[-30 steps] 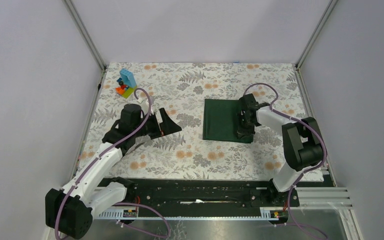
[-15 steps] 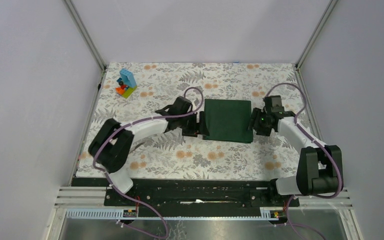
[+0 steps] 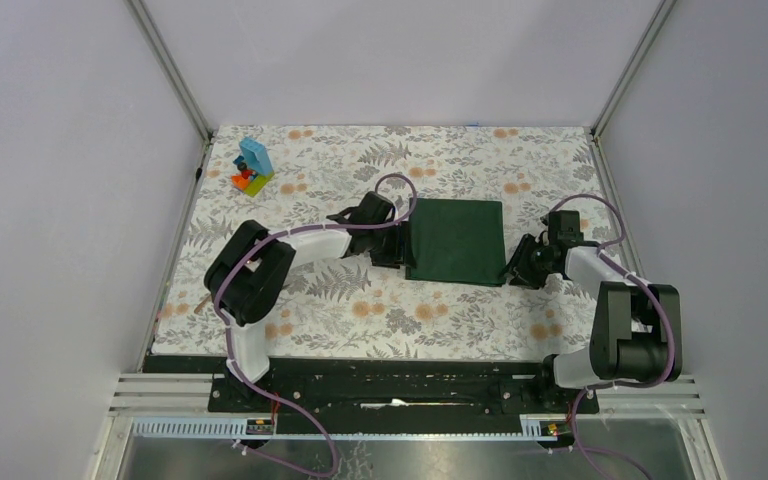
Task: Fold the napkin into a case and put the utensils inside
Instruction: Pick up the top corner of the square-folded napkin from the center of the board, then fold the top corner of the square-folded napkin at the center of the board, then smooth out the upper triangle-folded napkin at the center of the board.
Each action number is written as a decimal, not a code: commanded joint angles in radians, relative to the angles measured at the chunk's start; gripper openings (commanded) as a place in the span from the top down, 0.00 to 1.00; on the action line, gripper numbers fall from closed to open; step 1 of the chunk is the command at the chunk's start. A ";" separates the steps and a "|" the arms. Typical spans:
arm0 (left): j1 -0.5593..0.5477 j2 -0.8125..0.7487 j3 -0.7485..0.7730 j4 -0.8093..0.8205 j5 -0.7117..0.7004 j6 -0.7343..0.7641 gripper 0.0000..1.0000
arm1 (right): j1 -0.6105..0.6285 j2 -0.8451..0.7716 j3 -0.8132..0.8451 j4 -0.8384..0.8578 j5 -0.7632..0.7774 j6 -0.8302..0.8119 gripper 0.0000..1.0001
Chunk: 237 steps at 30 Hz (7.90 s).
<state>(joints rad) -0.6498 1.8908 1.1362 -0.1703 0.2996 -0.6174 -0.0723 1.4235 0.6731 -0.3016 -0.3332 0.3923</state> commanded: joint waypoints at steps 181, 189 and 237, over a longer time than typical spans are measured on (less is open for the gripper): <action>0.027 -0.013 -0.231 0.248 0.062 -0.137 0.70 | 0.344 0.829 0.905 0.371 -0.292 0.279 1.00; 0.027 -0.014 -0.232 0.241 0.067 -0.131 0.73 | 0.344 0.838 0.913 0.386 -0.261 0.293 1.00; 0.036 0.103 -0.027 0.304 0.214 -0.121 0.83 | 0.344 0.868 0.944 0.376 -0.272 0.299 0.86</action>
<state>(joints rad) -0.6270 1.9820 1.1210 0.0731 0.5121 -0.7563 0.2665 2.3104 1.5898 0.0616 -0.5945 0.6907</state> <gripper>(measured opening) 0.173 0.124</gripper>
